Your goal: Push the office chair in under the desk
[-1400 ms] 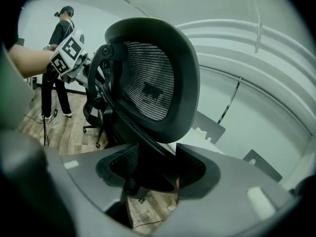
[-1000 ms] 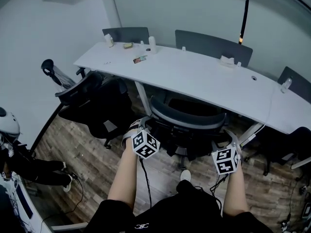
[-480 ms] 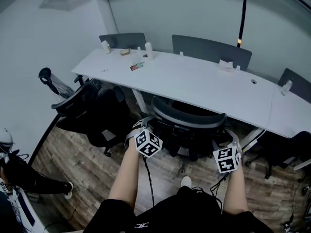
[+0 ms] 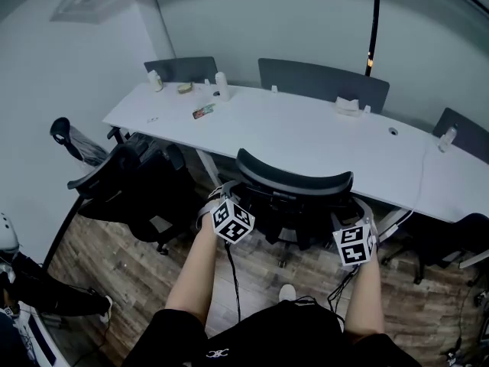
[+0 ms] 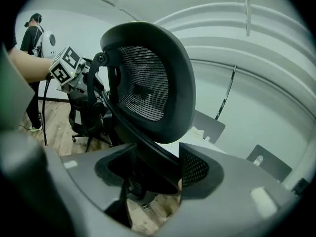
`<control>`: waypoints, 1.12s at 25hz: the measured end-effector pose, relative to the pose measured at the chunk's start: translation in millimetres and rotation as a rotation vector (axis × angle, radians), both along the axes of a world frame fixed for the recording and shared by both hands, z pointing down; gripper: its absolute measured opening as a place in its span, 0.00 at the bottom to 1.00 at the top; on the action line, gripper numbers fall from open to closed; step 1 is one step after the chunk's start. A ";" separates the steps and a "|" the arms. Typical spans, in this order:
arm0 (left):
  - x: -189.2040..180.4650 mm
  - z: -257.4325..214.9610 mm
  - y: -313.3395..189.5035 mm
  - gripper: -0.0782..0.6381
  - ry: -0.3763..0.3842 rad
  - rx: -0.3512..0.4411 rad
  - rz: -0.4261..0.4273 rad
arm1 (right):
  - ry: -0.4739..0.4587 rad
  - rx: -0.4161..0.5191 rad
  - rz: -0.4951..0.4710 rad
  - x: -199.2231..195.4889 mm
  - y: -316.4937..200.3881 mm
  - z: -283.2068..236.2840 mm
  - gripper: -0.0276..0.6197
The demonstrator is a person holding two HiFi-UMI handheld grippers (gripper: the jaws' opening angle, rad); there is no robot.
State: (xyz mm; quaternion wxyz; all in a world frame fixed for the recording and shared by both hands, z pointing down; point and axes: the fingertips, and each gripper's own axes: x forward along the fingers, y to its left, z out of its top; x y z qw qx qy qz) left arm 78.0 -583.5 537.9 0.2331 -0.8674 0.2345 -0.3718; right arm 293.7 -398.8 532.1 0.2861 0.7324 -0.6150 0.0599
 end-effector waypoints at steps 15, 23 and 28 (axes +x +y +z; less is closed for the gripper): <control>80.6 -5.7 -46.5 0.30 0.125 -0.044 0.002 | -0.017 -0.015 0.042 75.0 -40.6 -2.9 0.46; 76.0 107.6 -30.7 0.12 -0.091 -0.310 -0.036 | -0.023 -0.012 0.072 93.4 -53.7 -3.6 0.46; 83.6 123.4 -19.4 0.12 0.003 -0.342 -0.045 | -0.011 -0.015 0.081 106.6 -62.3 -5.0 0.46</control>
